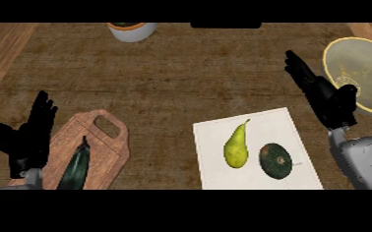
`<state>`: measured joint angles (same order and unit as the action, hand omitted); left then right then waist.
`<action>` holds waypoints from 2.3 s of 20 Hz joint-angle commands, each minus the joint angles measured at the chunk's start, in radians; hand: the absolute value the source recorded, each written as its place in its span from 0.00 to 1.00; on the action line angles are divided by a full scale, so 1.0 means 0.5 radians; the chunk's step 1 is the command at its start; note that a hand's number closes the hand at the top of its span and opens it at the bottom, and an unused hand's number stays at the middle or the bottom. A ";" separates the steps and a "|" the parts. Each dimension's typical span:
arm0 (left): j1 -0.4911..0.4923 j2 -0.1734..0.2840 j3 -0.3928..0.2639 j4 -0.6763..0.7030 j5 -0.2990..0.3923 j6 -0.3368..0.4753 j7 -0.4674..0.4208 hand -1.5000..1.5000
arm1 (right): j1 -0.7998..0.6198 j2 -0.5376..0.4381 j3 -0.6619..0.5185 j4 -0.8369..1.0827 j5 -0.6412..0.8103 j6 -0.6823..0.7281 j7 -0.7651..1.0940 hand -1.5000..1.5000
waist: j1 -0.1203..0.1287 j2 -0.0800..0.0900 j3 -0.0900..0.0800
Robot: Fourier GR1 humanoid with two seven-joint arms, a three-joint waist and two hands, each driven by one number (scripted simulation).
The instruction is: Pick the pear from the placemat and place it in the bowl
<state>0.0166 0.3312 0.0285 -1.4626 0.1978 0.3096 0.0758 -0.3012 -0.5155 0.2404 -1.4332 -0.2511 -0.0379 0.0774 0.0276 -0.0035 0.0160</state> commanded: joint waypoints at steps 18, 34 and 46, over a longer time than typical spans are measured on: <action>-0.099 0.202 -0.009 -0.203 -0.072 -0.161 -0.004 0.50 | 0.956 -0.076 0.530 -1.041 1.739 -1.251 0.931 0.00 | -0.225 -0.039 -0.046; -0.360 0.127 -0.110 -0.146 -0.157 -0.208 0.077 0.50 | 0.435 0.091 0.516 -1.701 2.112 0.151 2.312 0.00 | -0.015 0.025 -0.041; -0.331 0.115 -0.091 -0.165 -0.154 -0.242 0.098 0.50 | 0.017 0.264 0.343 -1.172 1.379 0.662 2.492 0.00 | -0.012 0.013 -0.037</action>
<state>-0.1492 0.3909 -0.0221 -1.5433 0.1222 0.1891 0.1174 -0.2052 -0.4225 0.4200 -2.0659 0.5418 0.1293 1.1388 0.0237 0.0058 -0.0028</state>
